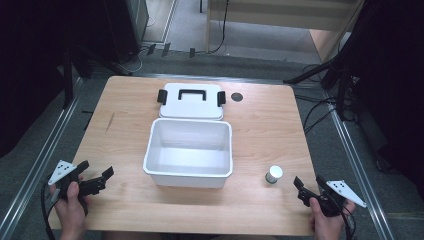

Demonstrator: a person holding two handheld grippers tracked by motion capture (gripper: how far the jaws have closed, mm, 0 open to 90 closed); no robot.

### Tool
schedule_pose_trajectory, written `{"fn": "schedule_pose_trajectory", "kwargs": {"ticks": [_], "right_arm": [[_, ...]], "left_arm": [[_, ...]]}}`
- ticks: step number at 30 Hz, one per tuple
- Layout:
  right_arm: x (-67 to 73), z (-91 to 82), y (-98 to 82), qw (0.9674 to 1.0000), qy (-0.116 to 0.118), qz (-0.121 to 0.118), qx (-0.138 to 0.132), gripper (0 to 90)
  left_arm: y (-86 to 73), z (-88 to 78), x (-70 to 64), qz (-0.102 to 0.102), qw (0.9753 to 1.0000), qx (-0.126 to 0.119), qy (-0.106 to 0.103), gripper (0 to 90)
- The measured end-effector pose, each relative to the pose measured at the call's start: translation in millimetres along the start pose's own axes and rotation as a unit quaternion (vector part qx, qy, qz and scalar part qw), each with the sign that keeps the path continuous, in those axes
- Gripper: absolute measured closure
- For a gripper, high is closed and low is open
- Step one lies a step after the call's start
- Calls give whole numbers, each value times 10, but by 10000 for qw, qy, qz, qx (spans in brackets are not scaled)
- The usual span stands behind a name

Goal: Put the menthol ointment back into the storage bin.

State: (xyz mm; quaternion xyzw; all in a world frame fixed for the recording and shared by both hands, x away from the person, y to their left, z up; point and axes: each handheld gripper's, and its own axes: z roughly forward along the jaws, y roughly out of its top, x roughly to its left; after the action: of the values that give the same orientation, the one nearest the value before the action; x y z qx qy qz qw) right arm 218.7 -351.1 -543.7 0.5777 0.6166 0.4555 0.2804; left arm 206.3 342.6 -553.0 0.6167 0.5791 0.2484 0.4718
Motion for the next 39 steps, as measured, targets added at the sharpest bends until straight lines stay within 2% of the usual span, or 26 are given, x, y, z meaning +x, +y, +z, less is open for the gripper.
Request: {"fn": "schedule_pose_trajectory", "kwargs": {"ticks": [7, 9, 10, 11, 12, 14, 16, 17, 18, 19, 21, 22, 25, 27, 28, 29, 30, 31, 32, 33, 34, 35, 36, 37, 38, 39], "right_arm": [[-25, -22, 26, 10000, 90, 32, 17, 138], [-27, -36, 47, 9998, 177, 52, 110, 139], [-12, -49, 85, 9995, 166, -43, 283, 145], [-12, -49, 85, 9995, 166, -43, 283, 145], [11, -47, 133, 9981, 112, -129, 593, 144], [31, -40, 190, 9953, 152, -255, 919, 145], [40, -23, 245, 9905, 109, -361, 1324, 148], [46, -23, 263, 9890, 106, -396, 1423, 149], [53, -18, 293, 9855, 98, -457, 1633, 149], [62, -18, 310, 9834, 80, -492, 1745, 149], [78, -18, 363, 9768, 86, -642, 2040, 148], [78, -18, 363, 9768, 86, -642, 2040, 148], [118, -16, 466, 9638, 128, -807, 2536, 149], [149, -5, 518, 9536, 124, -1006, 2833, 149], [179, 12, 557, 9429, 170, -1136, 3126, 150], [192, 20, 574, 9383, 180, -1159, 3253, 153], [221, 31, 596, 9297, 234, -1203, 3472, 154], [236, 43, 608, 9248, 273, -1269, 3576, 154], [267, 60, 627, 9162, 254, -1314, 3776, 154], [278, 75, 636, 9112, 277, -1360, 3879, 151], [278, 75, 636, 9112, 277, -1360, 3879, 151], [305, 95, 653, 9032, 246, -1444, 4034, 147], [353, 134, 679, 8936, 149, -1570, 4203, 151], [353, 134, 679, 8936, 149, -1570, 4203, 151], [369, 149, 688, 8901, 140, -1601, 4266, 152], [403, 178, 705, 8844, 170, -1599, 4382, 151]], "left_arm": [[-5, -7, -8, 15, 10000, -34, -12, 0], [-6, -8, -9, 13, 10000, -32, -15, 0], [-6, -7, -8, 7, 10000, -39, -14, 0], [-6, -7, -8, 7, 10000, -39, -14, 0], [-5, -6, -6, -6, 10000, -40, -13, 0], [-5, -6, -6, 5, 10000, -30, -13, 0], [-5, -6, -7, 8, 10000, -37, -14, 0], [-5, -6, -7, 8, 10000, -37, -14, 0], [-5, -9, -7, 3, 10000, -36, -18, 0], [-6, -9, -6, -4, 10000, -40, -21, 0], [-6, -10, -6, -5, 10000, -41, -21, 0], [-6, -11, -5, 4, 10000, -36, -24, 0], [-5, -13, -3, -2, 10000, -31, -26, 0], [-6, -13, -2, -6, 10000, -34, -31, 0], [-5, -12, -3, -7, 10000, -32, -29, 0], [-5, -12, -3, -7, 10000, -32, -29, 0], [-6, -11, -2, -11, 10000, -35, -37, 0], [-7, -11, -1, -13, 10000, -44, -36, 0], [-7, -11, -1, -15, 10000, -46, -37, 0], [-7, -11, -1, -15, 10000, -46, -37, 0], [-7, -11, -1, -15, 10000, -47, -40, 0], [-7, -11, 0, -13, 10000, -47, -40, 0], [-7, -11, -1, -15, 10000, -56, -35, 0], [-7, -11, -1, -15, 10000, -56, -35, 0], [-7, -12, 0, -16, 10000, -52, -42, 0], [-7, -12, 1, -18, 10000, -53, -42, 0]]}}
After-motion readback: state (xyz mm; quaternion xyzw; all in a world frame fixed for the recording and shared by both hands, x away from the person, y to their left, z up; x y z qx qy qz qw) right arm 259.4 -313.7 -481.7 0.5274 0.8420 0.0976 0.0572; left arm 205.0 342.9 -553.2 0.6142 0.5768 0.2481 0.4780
